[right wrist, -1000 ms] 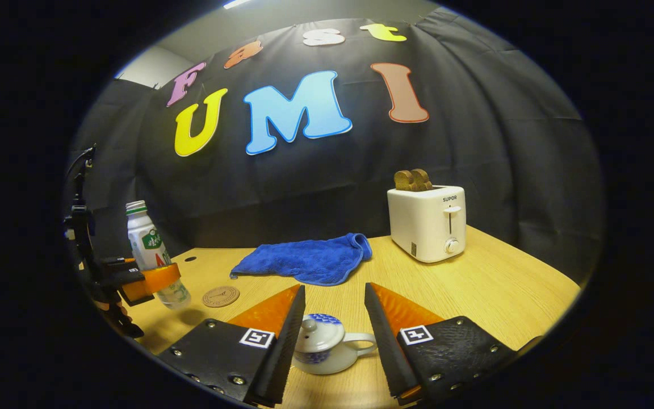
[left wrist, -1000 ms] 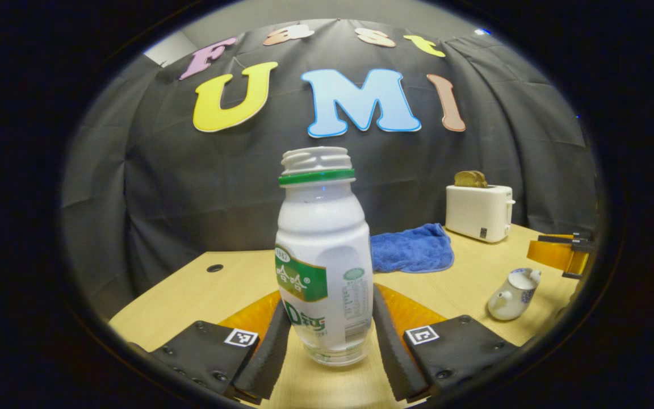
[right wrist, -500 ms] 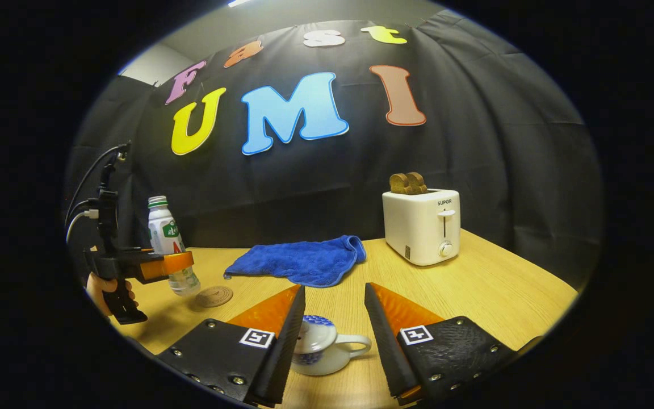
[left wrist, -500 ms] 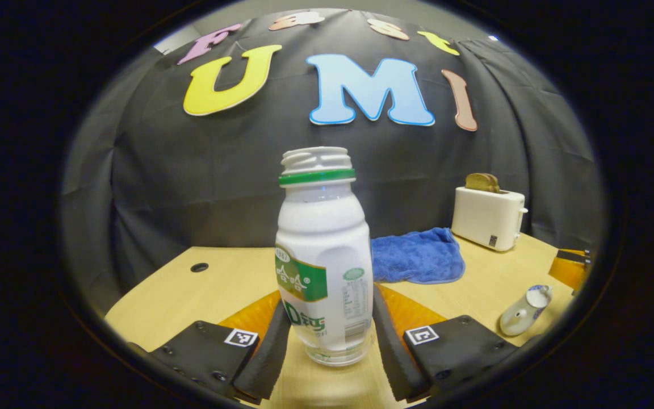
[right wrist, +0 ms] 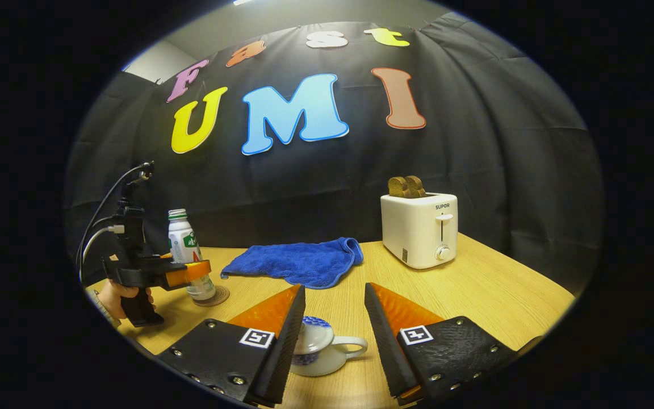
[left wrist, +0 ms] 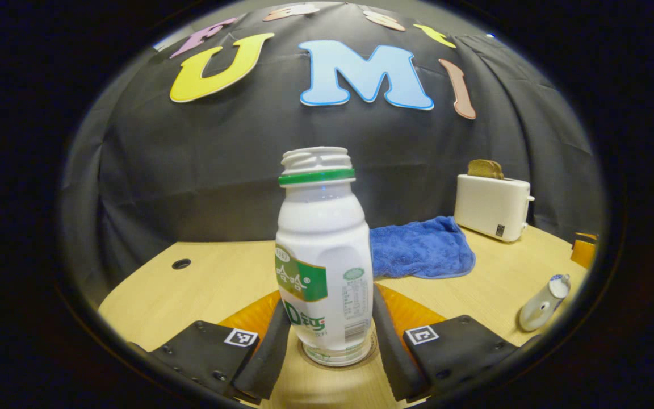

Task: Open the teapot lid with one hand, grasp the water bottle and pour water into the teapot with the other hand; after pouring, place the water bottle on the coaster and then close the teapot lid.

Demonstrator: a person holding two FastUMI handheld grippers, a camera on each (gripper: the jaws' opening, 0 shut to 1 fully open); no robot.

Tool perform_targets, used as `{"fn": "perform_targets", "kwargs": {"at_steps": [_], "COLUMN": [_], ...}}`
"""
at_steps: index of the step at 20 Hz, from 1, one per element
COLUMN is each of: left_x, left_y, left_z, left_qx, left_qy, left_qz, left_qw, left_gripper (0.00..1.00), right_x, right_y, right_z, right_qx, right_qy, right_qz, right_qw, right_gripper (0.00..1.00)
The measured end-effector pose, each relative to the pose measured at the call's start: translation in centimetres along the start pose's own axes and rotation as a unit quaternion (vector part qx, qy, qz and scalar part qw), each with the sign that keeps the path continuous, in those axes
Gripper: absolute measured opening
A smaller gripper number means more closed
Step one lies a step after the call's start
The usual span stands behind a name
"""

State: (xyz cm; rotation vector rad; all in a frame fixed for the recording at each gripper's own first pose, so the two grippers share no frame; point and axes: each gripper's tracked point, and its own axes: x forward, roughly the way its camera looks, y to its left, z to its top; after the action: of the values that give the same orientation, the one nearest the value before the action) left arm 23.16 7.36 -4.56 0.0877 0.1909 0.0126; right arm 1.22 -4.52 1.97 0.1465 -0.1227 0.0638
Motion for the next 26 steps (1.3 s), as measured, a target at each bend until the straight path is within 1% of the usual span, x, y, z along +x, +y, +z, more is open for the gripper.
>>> {"fn": "perform_targets", "kwargs": {"at_steps": [3,4,5,6,7,8,11,12,13,14,18,20,23,26], "left_x": [0.3,0.4,0.4,0.3,0.3,0.2,0.0,-0.1,-0.2,-0.5,-2.0,-3.3,-5.6,-8.4], "left_y": [-0.4,-0.6,-0.6,-0.5,-0.4,-0.5,-0.3,-0.2,-0.2,-0.3,0.0,0.2,0.7,0.7], "left_z": [-0.4,-0.4,-0.3,-0.4,-0.4,-0.6,-0.6,-0.5,-0.4,-0.2,-0.3,-0.8,-1.5,-2.2], "left_qx": [-0.001,-0.001,-0.003,-0.004,-0.006,-0.010,-0.013,-0.010,-0.006,-0.003,0.019,0.023,0.023,0.010], "left_qy": [0.003,0.002,0.002,0.003,0.003,0.003,0.003,0.001,-0.001,-0.005,-0.009,-0.011,-0.011,-0.014], "left_qz": [-0.004,-0.005,-0.007,-0.008,-0.008,-0.010,-0.010,-0.008,-0.007,-0.007,0.002,0.009,0.016,0.020], "left_qw": [1.000,1.000,1.000,1.000,1.000,1.000,1.000,1.000,1.000,1.000,1.000,1.000,1.000,1.000], "left_gripper": [0.85,0.80,0.80,0.87,0.77,0.88,0.91,0.95,0.95,0.89,0.90,0.86,0.99,0.99], "right_x": [0.0,0.0,0.0,0.0,0.0,0.0,0.0,0.0,-0.1,-0.1,-0.4,-0.5,-0.8,-1.1], "right_y": [-0.1,-0.1,-0.1,-0.1,-0.1,-0.1,-0.1,-0.1,-0.1,0.0,0.1,0.3,0.7,1.3], "right_z": [0.0,0.1,0.0,0.1,0.1,0.1,0.1,0.1,0.1,0.2,0.7,0.9,1.3,1.8], "right_qx": [-0.002,-0.001,-0.001,-0.001,0.000,0.001,0.002,0.002,0.001,0.001,0.003,0.002,-0.001,-0.007], "right_qy": [0.000,0.000,-0.001,-0.001,-0.001,-0.001,0.000,0.000,0.000,-0.001,-0.011,-0.015,-0.024,-0.038], "right_qz": [-0.002,-0.002,-0.002,-0.001,-0.001,-0.001,0.000,0.000,0.000,0.000,0.003,0.004,0.009,0.012], "right_qw": [1.000,1.000,1.000,1.000,1.000,1.000,1.000,1.000,1.000,1.000,1.000,1.000,1.000,0.999], "right_gripper": [0.66,0.65,0.66,0.65,0.65,0.65,0.65,0.65,0.65,0.65,0.66,0.66,0.66,0.65]}}
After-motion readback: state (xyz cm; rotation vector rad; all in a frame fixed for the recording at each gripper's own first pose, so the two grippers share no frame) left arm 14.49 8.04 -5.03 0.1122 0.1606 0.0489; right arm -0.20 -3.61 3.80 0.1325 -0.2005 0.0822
